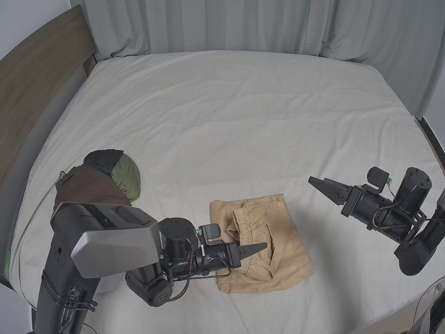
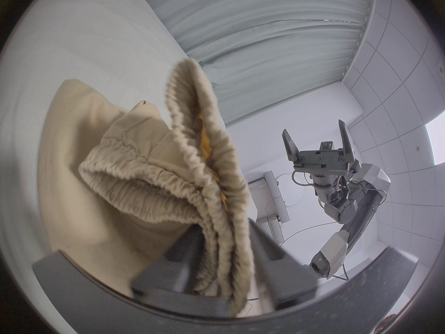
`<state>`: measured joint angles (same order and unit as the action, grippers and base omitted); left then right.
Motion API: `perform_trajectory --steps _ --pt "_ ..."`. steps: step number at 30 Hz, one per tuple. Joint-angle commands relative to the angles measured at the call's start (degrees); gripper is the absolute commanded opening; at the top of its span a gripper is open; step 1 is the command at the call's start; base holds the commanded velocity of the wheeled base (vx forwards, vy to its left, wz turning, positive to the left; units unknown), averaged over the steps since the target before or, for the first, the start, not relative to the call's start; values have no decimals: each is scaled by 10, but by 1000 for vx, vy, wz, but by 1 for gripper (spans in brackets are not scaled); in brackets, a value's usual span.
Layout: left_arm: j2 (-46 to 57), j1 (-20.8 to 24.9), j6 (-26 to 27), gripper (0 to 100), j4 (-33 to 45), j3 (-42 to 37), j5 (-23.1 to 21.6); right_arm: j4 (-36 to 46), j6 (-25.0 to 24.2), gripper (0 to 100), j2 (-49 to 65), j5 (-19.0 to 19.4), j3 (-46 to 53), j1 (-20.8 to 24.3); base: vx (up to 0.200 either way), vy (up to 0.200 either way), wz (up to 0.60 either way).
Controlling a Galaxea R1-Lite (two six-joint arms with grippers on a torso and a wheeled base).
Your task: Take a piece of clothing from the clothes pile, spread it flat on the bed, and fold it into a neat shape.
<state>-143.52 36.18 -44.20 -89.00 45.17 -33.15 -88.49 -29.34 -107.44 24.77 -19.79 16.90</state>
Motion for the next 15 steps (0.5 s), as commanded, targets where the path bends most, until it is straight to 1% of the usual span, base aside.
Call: perform_trajectory --steps 1,4,6,15 --pt "-8 0 0 100 0 12 6 0 0 100 0 0 0 0 0 0 0" --pt "-8 0 0 100 0 22 33 0 0 100 0 0 0 0 0 0 0" --pt "-8 0 0 100 0 25 41 0 0 100 0 0 0 0 0 0 0" --pt "0 0 1 100 -1 22 41 0 0 100 -3 1 1 -3 0 0 0"
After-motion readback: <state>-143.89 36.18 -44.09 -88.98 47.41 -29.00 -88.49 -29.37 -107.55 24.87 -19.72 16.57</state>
